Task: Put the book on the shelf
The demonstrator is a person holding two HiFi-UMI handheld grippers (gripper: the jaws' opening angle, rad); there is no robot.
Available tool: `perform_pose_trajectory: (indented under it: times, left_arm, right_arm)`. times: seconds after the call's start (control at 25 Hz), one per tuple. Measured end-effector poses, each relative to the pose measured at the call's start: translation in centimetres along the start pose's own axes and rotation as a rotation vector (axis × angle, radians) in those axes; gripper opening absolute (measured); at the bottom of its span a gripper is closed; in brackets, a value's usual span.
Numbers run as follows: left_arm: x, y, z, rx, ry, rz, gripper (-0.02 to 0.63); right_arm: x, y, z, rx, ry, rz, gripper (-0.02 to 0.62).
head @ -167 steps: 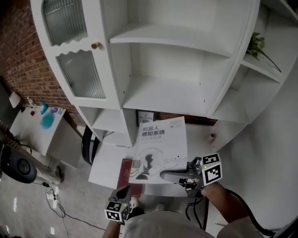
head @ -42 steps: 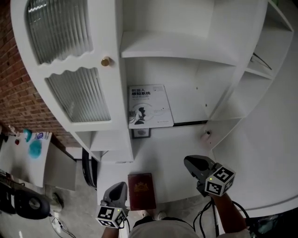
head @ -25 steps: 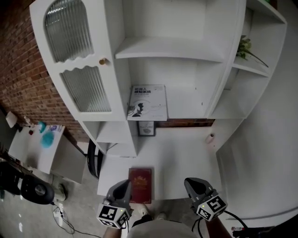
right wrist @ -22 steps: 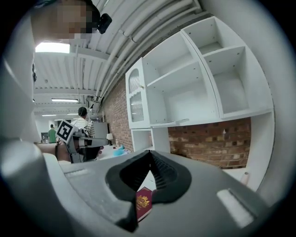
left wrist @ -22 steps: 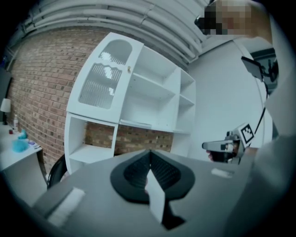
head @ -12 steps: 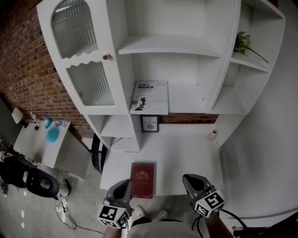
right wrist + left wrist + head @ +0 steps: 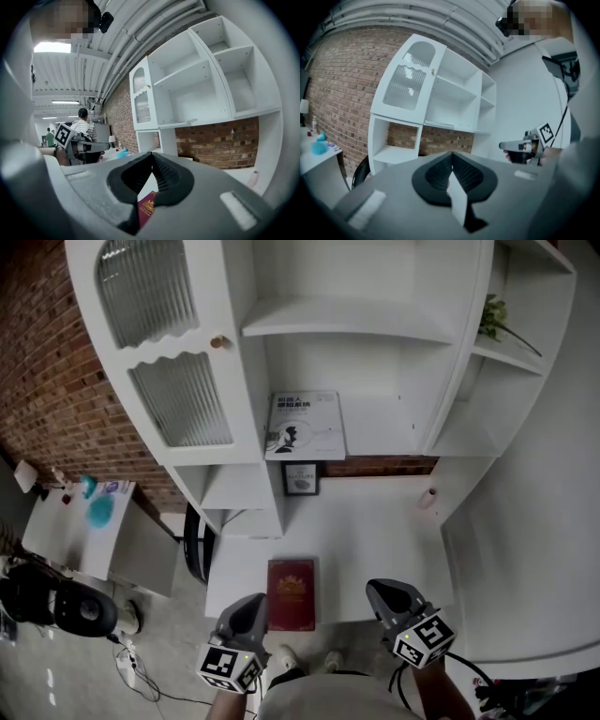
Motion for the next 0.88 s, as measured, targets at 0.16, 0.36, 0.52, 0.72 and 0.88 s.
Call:
perform_pose_trajectory:
  times: [0.16,0.36,0.52,0.72,0.88]
  left_arm:
    - [-0.2,2.5,3.0,0.030,0.069,-0.024,0.006]
    - [-0.2,5.8,11.1,0.114,0.243,-0.032,0.006]
    - [-0.1,8.4,19.0,0.304,0.411,-0.024,0.015]
    - [0.2,11.3,27.9,0.503,0.599,-0.070,0.050]
    - [0.0,12.7,33.1,0.553,0.684,-0.058,0.120]
  right_arm:
    - [-2.5,-0.6,3.2,-0.151,0.071,-0.004,0.003]
    - [-6.2,-0.5,10.2,-0.431,0.199,-0.057,0.081]
    - [-8.4,0.3,18.1,-0.673,0.326,-0.047,0.090]
    - [-9.5,1.0,27.9,-0.884,0.474,0.008,0.142]
    - [-10.5,0.7,32.4,-0.852,0.522,0.068,0.158]
Point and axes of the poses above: the fingertips, and each gripper's own axes: x backward along the fingers, y to its left, z out of its underside, the point moved 6 cm from there along x, backward along the fingers, and after that the axes turned 5 degrees about -z, right-handed, at the moved point
